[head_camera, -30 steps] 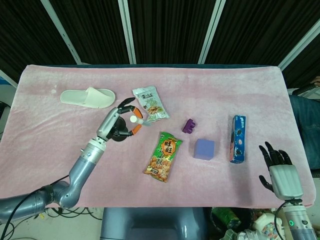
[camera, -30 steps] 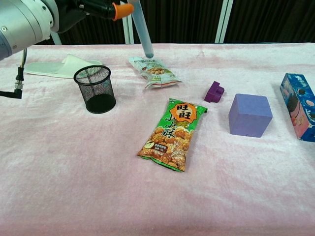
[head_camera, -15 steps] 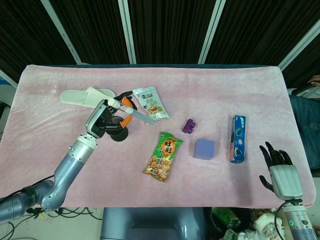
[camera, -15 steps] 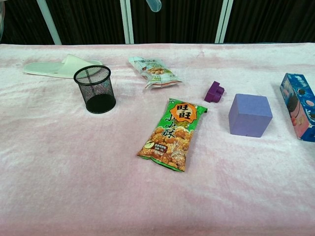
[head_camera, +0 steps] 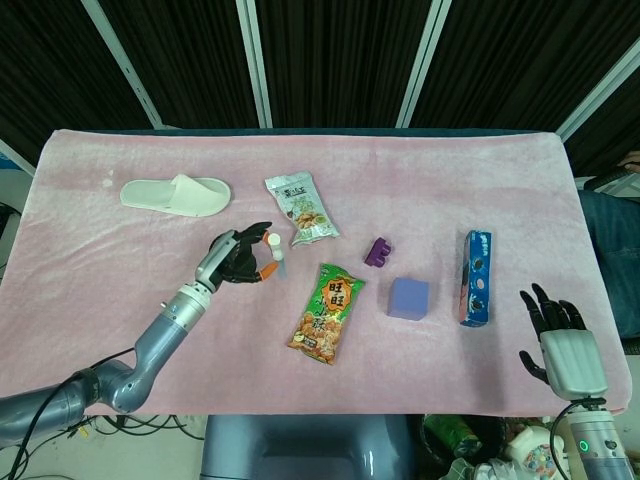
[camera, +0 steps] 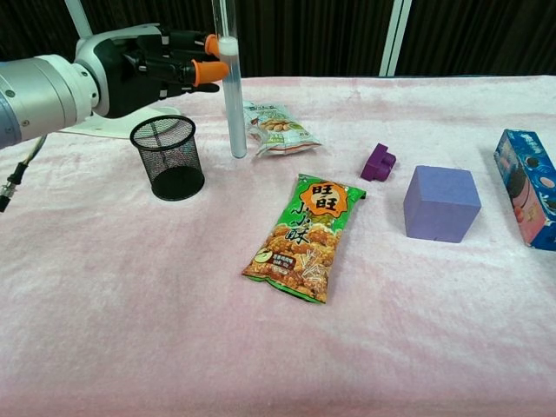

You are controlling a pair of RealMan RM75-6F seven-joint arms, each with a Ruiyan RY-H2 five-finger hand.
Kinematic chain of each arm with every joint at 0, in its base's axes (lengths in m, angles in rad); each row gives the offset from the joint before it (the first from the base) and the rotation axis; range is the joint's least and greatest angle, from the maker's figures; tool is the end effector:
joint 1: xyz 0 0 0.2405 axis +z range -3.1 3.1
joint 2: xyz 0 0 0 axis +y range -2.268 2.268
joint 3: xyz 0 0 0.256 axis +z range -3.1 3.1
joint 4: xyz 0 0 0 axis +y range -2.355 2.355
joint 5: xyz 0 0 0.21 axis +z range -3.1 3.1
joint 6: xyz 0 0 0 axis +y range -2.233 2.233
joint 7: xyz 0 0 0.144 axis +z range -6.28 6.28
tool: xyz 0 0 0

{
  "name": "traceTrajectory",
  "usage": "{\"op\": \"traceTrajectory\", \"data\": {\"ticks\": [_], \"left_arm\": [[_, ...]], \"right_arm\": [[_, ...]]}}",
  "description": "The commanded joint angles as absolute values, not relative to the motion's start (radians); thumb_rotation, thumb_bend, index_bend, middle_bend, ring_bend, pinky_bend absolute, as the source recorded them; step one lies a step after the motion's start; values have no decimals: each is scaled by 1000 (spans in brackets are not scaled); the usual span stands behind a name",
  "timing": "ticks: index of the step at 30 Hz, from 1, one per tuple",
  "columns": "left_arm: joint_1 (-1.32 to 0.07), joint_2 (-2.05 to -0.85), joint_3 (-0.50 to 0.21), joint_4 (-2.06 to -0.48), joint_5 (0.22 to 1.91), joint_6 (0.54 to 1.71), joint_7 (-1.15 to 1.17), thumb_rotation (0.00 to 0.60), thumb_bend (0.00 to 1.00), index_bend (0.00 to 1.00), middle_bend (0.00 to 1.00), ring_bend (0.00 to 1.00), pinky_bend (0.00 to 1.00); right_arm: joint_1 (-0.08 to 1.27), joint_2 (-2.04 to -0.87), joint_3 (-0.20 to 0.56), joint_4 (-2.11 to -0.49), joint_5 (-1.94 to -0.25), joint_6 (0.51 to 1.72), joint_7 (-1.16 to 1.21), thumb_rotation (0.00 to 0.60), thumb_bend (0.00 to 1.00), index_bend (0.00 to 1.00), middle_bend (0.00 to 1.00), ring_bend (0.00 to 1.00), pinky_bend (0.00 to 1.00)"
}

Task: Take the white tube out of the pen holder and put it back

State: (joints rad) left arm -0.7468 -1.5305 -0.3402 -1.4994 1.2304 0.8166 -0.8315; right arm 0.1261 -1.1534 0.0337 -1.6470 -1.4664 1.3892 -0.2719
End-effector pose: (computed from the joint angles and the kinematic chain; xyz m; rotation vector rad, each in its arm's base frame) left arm -0.1045 0.3626 -0.0015 -1.3322 -2.0888 -1.6274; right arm -0.3036 -0.1884 0.1313 1.5235 -0.8125 0.7048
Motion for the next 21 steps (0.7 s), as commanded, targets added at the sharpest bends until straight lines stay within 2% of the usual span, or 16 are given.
{"op": "traceTrajectory", "data": {"ticks": [1,8,9,16,21], "left_arm": [[-753,-1537,-343,-1496,1230,820,-816,600,469,671,448,64,94],[-765,-1516,-367,-1551,1240,849,-760,600,469,672,448,64,94],[-758,-1482,-407,-1624,1273,897,-778,600,469,672,449,64,94],[-708,-1369,-461,-1777,1322,972,-879,600,469,676,450,64,94],[-689,-1325,-457,-1786,1336,982,-943,600,469,677,452,64,105]], "right_arm": [[126,-1153,34,-1647,-1467,1389,-271,600,157,5,32,181,158],[126,-1154,32,-1647,-1470,1391,-274,600,157,6,32,181,158],[125,-1153,33,-1648,-1467,1391,-275,600,157,6,32,181,158],[125,-1155,32,-1648,-1469,1391,-281,600,158,7,32,181,158],[125,-1155,33,-1649,-1467,1392,-284,600,158,14,32,181,158]]}}
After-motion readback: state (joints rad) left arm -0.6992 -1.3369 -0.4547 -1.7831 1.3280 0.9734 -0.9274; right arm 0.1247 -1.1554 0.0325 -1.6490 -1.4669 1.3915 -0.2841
